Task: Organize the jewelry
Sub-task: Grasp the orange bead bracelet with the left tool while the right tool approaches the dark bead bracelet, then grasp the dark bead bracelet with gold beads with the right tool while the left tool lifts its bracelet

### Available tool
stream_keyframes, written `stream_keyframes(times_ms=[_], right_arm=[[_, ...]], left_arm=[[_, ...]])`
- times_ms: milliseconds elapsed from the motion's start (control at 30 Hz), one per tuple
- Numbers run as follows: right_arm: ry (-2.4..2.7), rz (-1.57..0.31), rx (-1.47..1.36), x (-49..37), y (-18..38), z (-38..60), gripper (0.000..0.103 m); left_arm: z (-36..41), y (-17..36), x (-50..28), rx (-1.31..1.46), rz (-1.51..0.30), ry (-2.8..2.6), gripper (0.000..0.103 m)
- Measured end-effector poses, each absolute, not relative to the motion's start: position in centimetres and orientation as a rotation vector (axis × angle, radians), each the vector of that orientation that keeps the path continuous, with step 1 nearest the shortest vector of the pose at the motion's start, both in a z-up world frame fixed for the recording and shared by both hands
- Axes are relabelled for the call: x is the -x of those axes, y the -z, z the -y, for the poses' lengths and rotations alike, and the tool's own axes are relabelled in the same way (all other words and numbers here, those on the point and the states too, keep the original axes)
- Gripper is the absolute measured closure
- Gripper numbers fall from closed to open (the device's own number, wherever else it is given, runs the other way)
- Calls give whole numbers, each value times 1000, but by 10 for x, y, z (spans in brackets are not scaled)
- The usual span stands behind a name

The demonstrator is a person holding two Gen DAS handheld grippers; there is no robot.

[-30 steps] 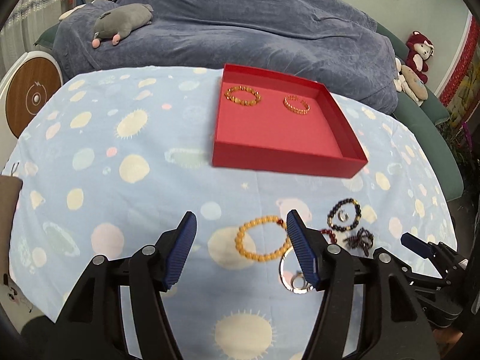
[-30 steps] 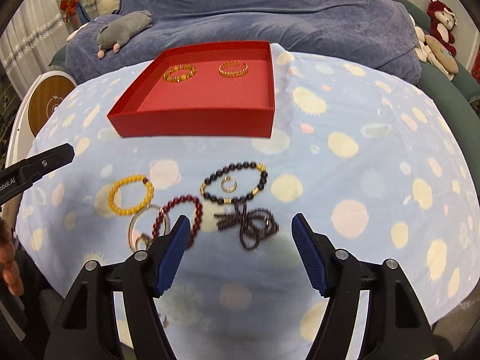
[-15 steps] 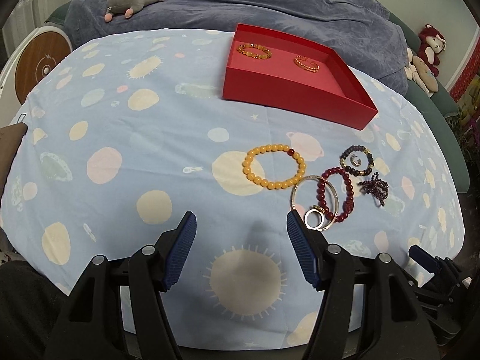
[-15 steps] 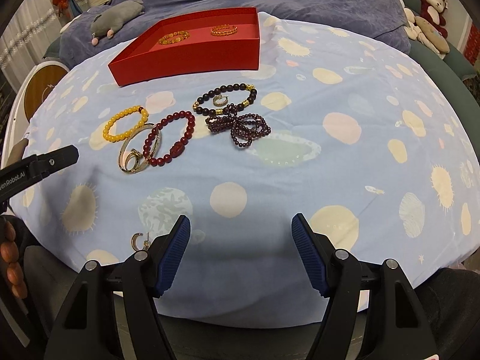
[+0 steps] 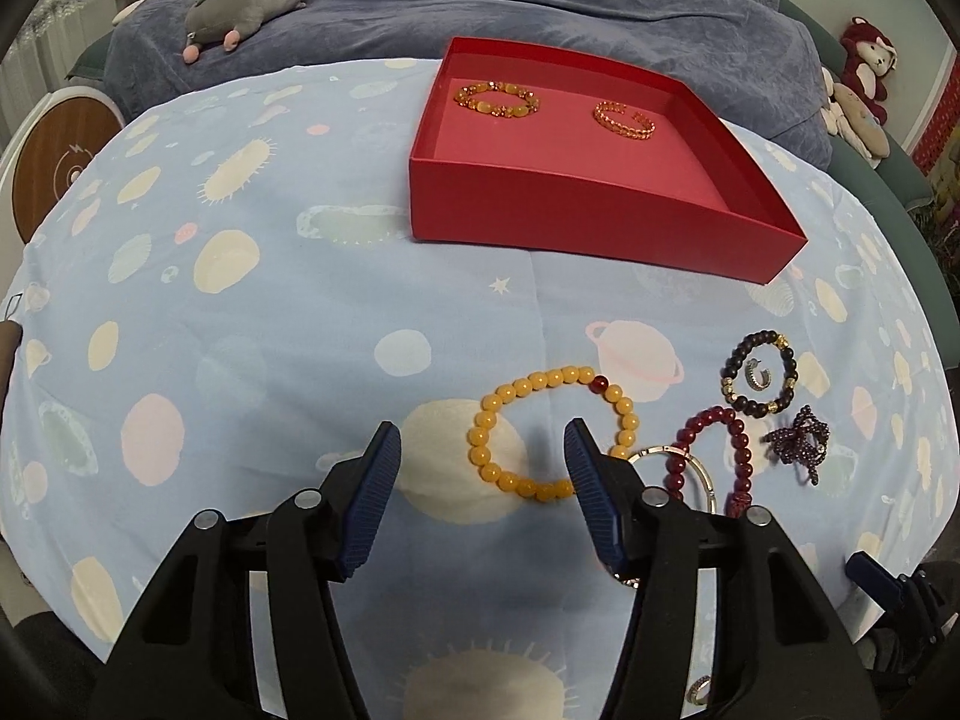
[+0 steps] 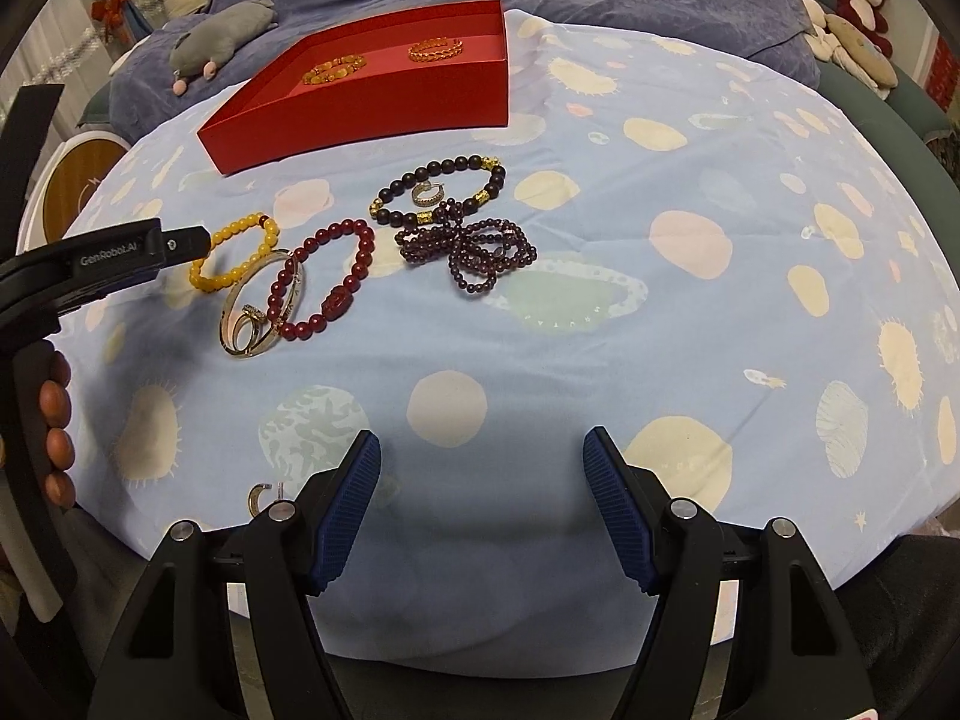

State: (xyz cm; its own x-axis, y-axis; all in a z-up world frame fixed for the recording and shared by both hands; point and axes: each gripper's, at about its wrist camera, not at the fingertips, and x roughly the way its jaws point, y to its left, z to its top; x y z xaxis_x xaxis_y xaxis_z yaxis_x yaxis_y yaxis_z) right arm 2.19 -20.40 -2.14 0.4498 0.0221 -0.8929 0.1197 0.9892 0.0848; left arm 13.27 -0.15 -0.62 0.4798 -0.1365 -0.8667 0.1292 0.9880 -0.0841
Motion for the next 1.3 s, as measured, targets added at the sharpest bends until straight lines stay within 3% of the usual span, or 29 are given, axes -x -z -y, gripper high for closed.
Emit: stream_keyframes(times_ms=[100, 200, 333, 600, 733, 933, 1067, 1233, 1300], right_arm=[[65, -1092, -156, -29, 18, 208, 36], [69, -1078, -158, -39, 13, 212, 36], [79, -1055, -170, -56, 6, 219, 36], [119, -1031, -174, -100, 0, 233, 37], [124, -1036, -167, -122, 5, 236, 44], [145, -1056, -152, -143, 17, 237, 46], [138, -1084, -151, -148, 28, 235, 59], [138, -1068, -114, -147, 30, 229, 61], [134, -1062, -113, -145, 29, 229, 66]], left_arm=[[6, 13, -136, -4, -1083, 188, 69], [8, 15, -135, -12, -1077, 197, 76], [8, 15, -134, -9, -1075, 203, 94], [7, 16, -134, 2, -1076, 202, 96], [7, 16, -135, 1, -1074, 202, 96], [7, 17, -137, 6, -1067, 203, 95], [6, 17, -138, 3, -1064, 209, 95], [7, 17, -138, 3, -1057, 211, 95], [7, 17, -138, 2, -1055, 209, 95]])
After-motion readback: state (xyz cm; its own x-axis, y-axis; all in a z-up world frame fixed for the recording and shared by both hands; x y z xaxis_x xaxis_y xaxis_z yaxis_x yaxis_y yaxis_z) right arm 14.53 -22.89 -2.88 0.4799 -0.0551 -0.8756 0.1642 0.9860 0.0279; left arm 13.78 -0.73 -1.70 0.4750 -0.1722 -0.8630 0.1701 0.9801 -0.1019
